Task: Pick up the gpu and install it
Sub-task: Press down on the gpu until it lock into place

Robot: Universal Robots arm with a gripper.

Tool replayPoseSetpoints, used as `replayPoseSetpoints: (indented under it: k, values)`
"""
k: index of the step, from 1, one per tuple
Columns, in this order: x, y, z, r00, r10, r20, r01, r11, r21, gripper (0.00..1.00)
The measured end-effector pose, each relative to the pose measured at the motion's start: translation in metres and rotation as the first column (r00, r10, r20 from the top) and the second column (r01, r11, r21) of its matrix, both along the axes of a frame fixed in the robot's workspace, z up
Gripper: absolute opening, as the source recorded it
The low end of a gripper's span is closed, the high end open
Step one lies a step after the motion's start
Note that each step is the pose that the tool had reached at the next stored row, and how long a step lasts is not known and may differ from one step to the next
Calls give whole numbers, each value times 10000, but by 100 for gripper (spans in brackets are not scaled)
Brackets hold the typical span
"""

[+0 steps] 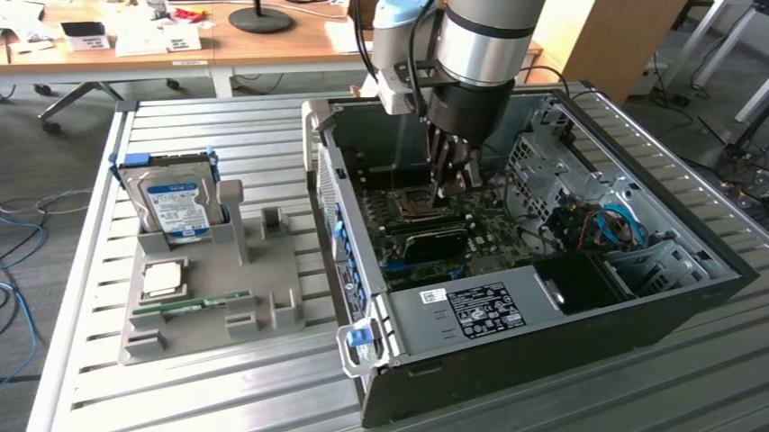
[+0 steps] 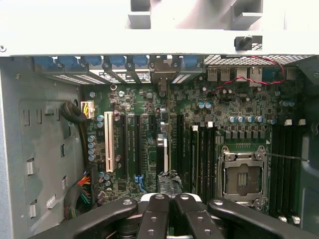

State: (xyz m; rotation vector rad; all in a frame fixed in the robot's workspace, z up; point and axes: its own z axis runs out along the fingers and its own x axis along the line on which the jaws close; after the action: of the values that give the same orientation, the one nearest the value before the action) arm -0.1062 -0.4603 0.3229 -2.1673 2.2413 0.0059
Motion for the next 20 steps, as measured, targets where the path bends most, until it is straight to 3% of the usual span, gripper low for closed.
replayPoseSetpoints:
  k: [20]
  values:
    - [0, 0, -63, 10000, 0, 0, 0, 10000, 1, 11]
